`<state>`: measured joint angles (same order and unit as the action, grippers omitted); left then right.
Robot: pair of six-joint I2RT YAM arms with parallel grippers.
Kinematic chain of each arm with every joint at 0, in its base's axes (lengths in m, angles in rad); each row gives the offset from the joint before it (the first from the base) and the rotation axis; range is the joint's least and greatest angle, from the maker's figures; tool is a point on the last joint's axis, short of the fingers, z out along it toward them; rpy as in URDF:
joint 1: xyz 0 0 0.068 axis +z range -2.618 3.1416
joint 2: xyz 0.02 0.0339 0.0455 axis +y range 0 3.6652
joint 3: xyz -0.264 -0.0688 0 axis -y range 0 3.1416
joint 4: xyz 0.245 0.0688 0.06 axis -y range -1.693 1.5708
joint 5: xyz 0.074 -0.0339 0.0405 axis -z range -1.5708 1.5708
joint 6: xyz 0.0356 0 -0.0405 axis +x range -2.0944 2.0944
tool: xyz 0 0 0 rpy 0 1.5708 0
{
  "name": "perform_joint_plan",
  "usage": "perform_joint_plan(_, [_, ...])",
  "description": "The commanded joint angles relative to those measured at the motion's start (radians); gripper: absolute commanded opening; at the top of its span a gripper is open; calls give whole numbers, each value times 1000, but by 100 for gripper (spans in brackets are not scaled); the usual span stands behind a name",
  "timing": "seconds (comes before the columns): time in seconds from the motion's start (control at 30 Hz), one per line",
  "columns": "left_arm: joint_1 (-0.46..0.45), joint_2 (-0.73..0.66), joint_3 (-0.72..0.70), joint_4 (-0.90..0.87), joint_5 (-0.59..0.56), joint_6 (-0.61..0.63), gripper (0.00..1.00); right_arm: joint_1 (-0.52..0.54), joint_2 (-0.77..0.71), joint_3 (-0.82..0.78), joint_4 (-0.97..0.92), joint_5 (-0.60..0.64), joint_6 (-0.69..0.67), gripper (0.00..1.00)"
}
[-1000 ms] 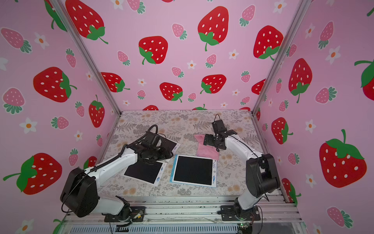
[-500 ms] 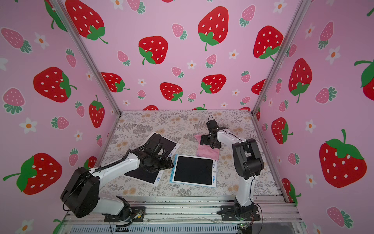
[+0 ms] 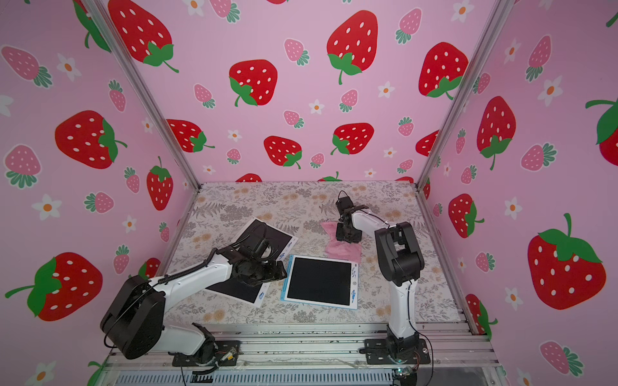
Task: Wipe the drawing tablet
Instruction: Pick up the cleaning item at the center of the board, then move the drawing tablet to the center of the board.
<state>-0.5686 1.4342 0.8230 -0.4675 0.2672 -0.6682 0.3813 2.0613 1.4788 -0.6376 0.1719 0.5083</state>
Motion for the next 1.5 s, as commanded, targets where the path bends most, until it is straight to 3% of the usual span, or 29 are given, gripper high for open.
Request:
perform_joint_plan(0.0, [-7, 15, -6, 6, 31, -8, 81, -3, 24, 5, -49, 23, 12, 30])
perform_joint_plan(0.2, [-8, 19, 0, 0, 30, 1, 80, -18, -53, 57, -75, 55, -7, 0])
perform_joint_plan(0.5, [-14, 38, 4, -25, 32, 24, 71, -41, -374, -25, -171, 47, -11, 0])
perform_joint_plan(0.73, [-22, 76, -15, 30, 84, 5, 60, -13, -672, -301, -324, -13, 72, 0])
perform_joint_plan(0.87, [-23, 109, -14, 76, 113, -13, 59, -11, -792, -460, -333, -24, 110, 0])
perform_joint_plan(1.2, [-31, 228, 42, 118, 127, -21, 54, -11, -688, -624, -152, -150, 147, 0])
perform_joint_plan(1.47, [-30, 345, 120, 118, 96, -30, 41, -109, -507, -582, -4, -187, 99, 0])
